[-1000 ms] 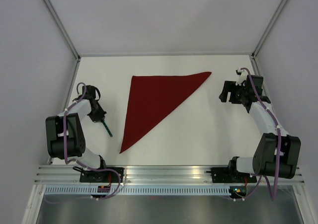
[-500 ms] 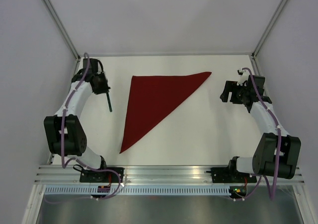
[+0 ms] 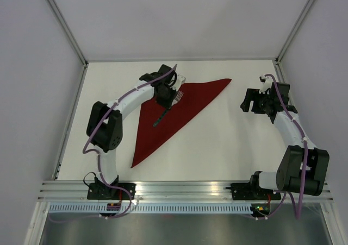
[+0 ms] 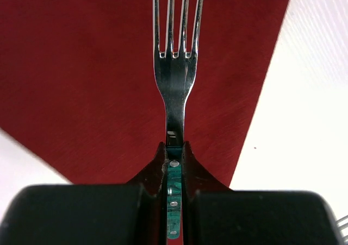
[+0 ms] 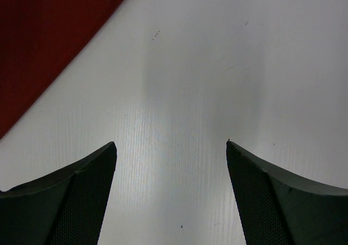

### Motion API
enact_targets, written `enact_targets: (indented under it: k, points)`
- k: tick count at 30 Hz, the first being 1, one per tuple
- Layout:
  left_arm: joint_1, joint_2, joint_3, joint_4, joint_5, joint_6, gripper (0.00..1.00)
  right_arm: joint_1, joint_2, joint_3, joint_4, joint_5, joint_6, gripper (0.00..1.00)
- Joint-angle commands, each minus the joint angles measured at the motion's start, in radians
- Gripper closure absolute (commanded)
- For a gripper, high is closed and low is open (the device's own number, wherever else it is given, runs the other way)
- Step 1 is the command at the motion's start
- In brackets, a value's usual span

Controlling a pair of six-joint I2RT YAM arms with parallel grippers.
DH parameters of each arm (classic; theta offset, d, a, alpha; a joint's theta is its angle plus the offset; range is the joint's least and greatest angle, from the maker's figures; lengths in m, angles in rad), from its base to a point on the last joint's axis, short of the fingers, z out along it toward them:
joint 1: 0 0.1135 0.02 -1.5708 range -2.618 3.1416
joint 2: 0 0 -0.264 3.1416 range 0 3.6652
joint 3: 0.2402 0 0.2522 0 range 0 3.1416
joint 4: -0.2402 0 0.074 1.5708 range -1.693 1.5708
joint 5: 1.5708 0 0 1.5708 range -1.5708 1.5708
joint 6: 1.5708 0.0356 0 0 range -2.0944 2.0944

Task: Fold the napkin, place the utensils inside, and roll it up
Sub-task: Place the fork on the napkin.

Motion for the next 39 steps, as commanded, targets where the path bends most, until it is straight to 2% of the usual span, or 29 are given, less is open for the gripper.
enact_targets:
  k: [1, 5, 14, 39]
  points:
    - [-0.039, 0.07, 0.097, -0.061, 0.04, 0.075, 0.98, -0.006, -0.019, 0.034, 0.013, 0.004, -0.004, 0.13]
    - [-0.091, 0.143, 0.141, -0.059, 0.079, 0.094, 0.98, -0.006, -0.017, 0.033, 0.014, 0.012, -0.03, 0.13]
    - [-0.111, 0.24, 0.191, -0.052, 0.128, 0.107, 0.98, -0.006, -0.017, 0.033, 0.017, 0.017, -0.034, 0.14]
    - [-0.151, 0.357, 0.293, -0.012, 0.151, 0.068, 0.98, -0.006, -0.003, 0.034, 0.014, 0.012, -0.039, 0.14]
